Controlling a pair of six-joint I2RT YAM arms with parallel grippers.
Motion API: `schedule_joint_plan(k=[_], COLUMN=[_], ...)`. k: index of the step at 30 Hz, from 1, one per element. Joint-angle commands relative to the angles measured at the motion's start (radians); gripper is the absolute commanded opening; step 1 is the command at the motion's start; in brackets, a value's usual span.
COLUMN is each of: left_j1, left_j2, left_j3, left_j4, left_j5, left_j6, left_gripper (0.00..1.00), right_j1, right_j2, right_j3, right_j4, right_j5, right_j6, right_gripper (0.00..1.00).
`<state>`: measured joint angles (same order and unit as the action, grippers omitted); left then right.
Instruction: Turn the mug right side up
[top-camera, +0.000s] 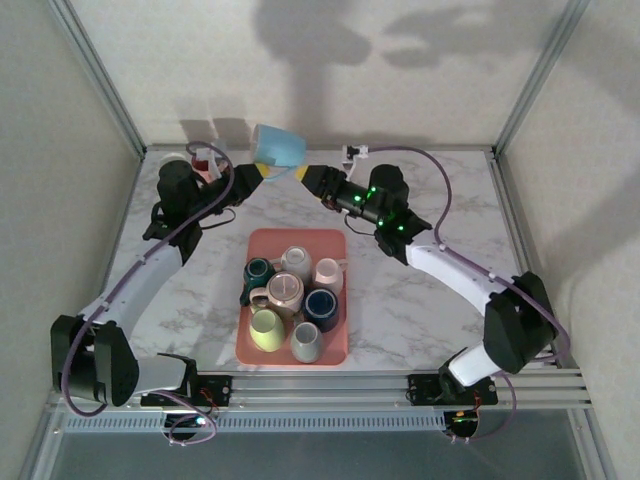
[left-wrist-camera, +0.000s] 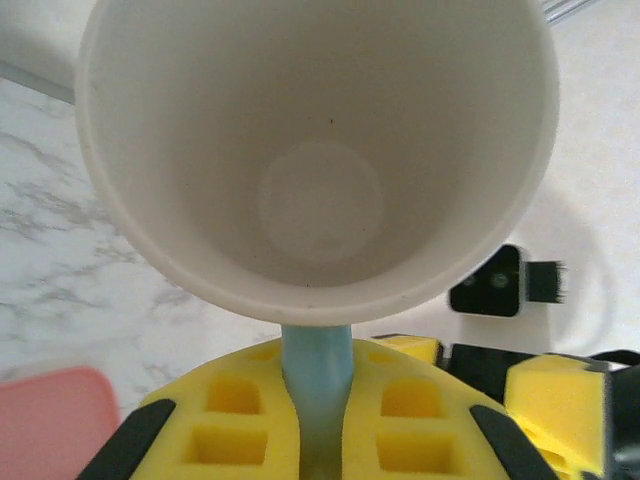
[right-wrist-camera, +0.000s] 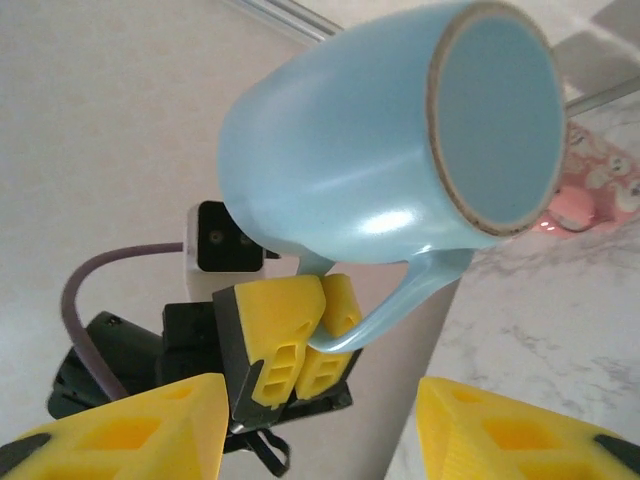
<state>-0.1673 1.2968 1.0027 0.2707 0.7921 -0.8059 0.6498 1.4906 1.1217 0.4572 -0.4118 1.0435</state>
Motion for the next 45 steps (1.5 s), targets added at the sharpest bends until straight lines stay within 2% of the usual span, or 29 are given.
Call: schedule_joint_plan(k=[1, 6, 12, 16, 25, 34, 39, 45], left_j1=[-0.009, -0.013, -0.012, -0.013, -0.013, -0.019, -0.020, -0.020], left_j2=[-0.054, -0.063, -0.038, -0.017, 0.064, 0.274, 0.395, 0.515], left_j3=[0.097, 0.135, 0.151, 0.157, 0.185, 0.286, 0.348, 0.427], left_j4=[-0.094, -0.219, -0.279, -0.315, -0.366, -0.449, -0.457, -0.464], left_j5=[-0.063, -0.147, -0.207, -0.301, -0.433, -0.639, -0.702, -0.777], left_j6=[0.237, 0.403, 0.478, 0.511, 0.567, 0.618, 0.628, 0.642], left_gripper=[0.00, 0.00, 0.00, 0.00, 0.00, 0.00, 0.00, 0.00], right_j1=[-0.014, -0.026, -0.044, -0.046, -0.080, -0.096, -0.111, -0.134], right_j2=[-0.068, -0.134, -0.161, -0.166, -0.170, -0.127, -0.073, -0.018], right_j3=[-0.011, -0.010, 0.017, 0.042, 0.047, 0.070, 0.103, 0.119], right_j4=[-0.142, -0.314, -0.495, -0.600, -0.636, -0.684, -0.738, -0.718], right_j5=[0.045, 0.094, 0.140, 0.170, 0.154, 0.141, 0.129, 0.075], right_j6=[-0.123, -0.243, -0.341, -0.410, -0.445, -0.451, -0.456, -0.463], right_gripper=[0.54, 0.54, 0.54, 0.55, 0.58, 0.60, 0.60, 0.60])
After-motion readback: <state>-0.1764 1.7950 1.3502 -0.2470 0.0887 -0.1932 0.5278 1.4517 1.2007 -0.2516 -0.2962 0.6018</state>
